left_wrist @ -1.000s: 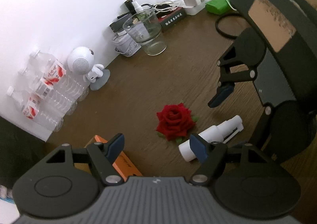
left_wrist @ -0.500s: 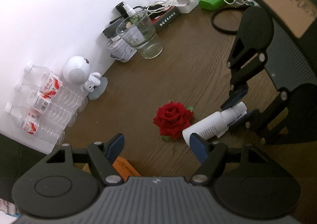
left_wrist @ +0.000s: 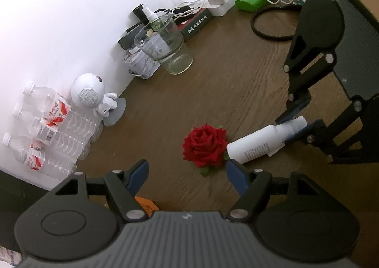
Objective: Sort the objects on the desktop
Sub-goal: 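Grasp the red rose with the left tool while the right tool holds the bottle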
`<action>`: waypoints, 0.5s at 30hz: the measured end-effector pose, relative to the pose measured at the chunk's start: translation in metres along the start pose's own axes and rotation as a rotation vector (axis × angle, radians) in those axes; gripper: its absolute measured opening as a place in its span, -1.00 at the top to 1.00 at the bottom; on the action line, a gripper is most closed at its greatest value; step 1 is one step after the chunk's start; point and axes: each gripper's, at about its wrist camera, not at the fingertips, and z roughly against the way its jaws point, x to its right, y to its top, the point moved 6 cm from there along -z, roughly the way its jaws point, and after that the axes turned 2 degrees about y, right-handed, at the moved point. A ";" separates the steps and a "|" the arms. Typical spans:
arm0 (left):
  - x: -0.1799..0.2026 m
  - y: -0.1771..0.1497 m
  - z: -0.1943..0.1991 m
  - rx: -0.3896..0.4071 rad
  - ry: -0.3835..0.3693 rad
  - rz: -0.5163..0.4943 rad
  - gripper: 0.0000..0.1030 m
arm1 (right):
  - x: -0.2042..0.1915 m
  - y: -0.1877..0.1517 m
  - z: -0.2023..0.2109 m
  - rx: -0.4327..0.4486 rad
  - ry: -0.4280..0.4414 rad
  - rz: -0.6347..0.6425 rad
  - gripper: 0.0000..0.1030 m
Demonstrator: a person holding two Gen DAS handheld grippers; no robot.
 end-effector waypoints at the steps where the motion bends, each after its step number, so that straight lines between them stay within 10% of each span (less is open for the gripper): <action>1: 0.000 0.001 -0.001 0.001 -0.002 -0.004 -0.46 | 0.000 -0.001 0.001 -0.001 -0.002 -0.003 0.66; 15: 0.016 0.022 -0.024 -0.010 -0.042 -0.070 -0.46 | 0.014 -0.019 0.008 -0.014 -0.055 -0.045 0.66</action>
